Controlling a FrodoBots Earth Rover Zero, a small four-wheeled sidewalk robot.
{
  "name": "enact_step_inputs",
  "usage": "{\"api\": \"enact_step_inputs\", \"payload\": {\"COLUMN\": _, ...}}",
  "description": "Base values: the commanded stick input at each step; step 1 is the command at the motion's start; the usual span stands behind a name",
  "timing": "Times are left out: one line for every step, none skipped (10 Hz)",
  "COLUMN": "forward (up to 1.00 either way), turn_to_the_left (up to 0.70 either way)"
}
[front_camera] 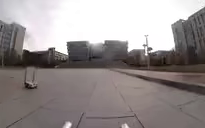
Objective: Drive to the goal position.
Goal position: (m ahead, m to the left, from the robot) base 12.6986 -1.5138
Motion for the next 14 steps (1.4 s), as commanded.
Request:
{"api": "enact_step_inputs", "payload": {"forward": 1.00, "turn_to_the_left": 0.00}}
{"api": "enact_step_inputs", "payload": {"forward": 1.00, "turn_to_the_left": -0.39}}
{"api": "enact_step_inputs", "payload": {"forward": 1.00, "turn_to_the_left": -0.18}}
{"api": "enact_step_inputs", "payload": {"forward": 1.00, "turn_to_the_left": -0.08}}
{"api": "enact_step_inputs", "payload": {"forward": 1.00, "turn_to_the_left": -0.01}}
{"api": "enact_step_inputs", "payload": {"forward": 1.00, "turn_to_the_left": 0.00}}
{"api": "enact_step_inputs", "payload": {"forward": 1.00, "turn_to_the_left": 0.00}}
{"api": "enact_step_inputs", "payload": {"forward": 1.00, "turn_to_the_left": 0.00}}
{"api": "enact_step_inputs", "payload": {"forward": 1.00, "turn_to_the_left": 0.00}}
{"api": "enact_step_inputs", "payload": {"forward": 1.00, "turn_to_the_left": 0.00}}
{"api": "enact_step_inputs", "payload": {"forward": 1.00, "turn_to_the_left": 0.00}}
{"api": "enact_step_inputs", "payload": {"forward": 1.00, "turn_to_the_left": 0.00}}
{"api": "enact_step_inputs", "payload": {"forward": 1.00, "turn_to_the_left": 0.00}}
{"api": "enact_step_inputs", "payload": {"forward": 1.00, "turn_to_the_left": 0.00}}
